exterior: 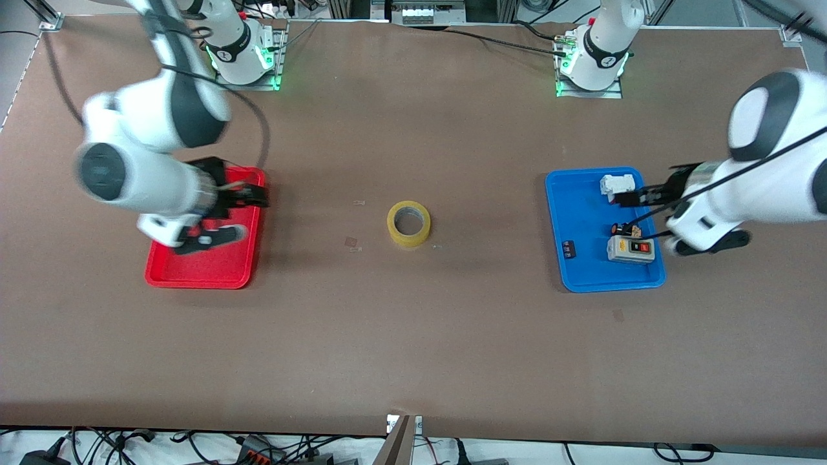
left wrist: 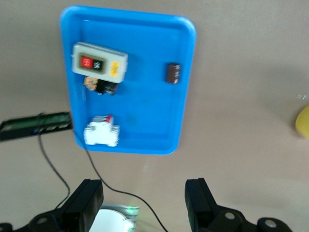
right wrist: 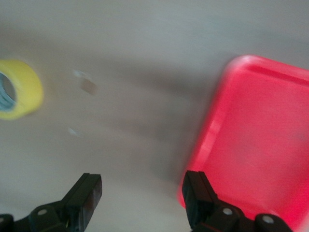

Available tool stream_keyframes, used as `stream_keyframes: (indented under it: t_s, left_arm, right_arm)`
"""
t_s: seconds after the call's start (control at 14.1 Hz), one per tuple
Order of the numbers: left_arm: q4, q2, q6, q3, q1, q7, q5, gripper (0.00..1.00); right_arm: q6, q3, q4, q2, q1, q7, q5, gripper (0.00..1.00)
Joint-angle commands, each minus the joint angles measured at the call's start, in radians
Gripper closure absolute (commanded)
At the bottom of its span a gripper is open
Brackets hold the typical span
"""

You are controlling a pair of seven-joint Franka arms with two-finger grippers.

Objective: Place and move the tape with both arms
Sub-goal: 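Withdraw the left gripper while the right gripper reaches toward the tape, then lower the right gripper onto the tape roll and grasp it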

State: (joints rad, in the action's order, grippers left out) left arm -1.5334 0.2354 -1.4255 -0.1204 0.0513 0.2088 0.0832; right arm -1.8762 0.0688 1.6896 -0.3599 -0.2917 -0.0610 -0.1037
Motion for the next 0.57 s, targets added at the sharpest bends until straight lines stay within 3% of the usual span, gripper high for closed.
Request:
stream_keyframes:
  t_s: [0.0,0.21,0.36,0.5]
  left_arm:
    - [-0.114,-0.16,0.002,-0.007,0.031,-0.15,-0.049,0.0]
    - [-0.103,-0.231,0.007,0.01,0.033,-0.28,-0.094,0.0]
    - [-0.09,-0.255,-0.004,0.012,0.05,-0.325,-0.091,0.0]
    - [-0.035,-0.246,-0.095,0.012,0.055,-0.368,-0.092,0.0]
  right_arm:
    - [-0.142,-0.009,-0.036,-0.108,-0.116,-0.145,-0.013,0.0]
    - [-0.259,-0.012,-0.096,-0.217,-0.248,-0.363,-0.002,0.0]
    - [-0.305,-0.012,-0.107,-0.261,-0.305,-0.466,0.05,0.0]
    - [-0.365,-0.012,-0.107,-0.304,-0.34,-0.537,0.071,0.0]
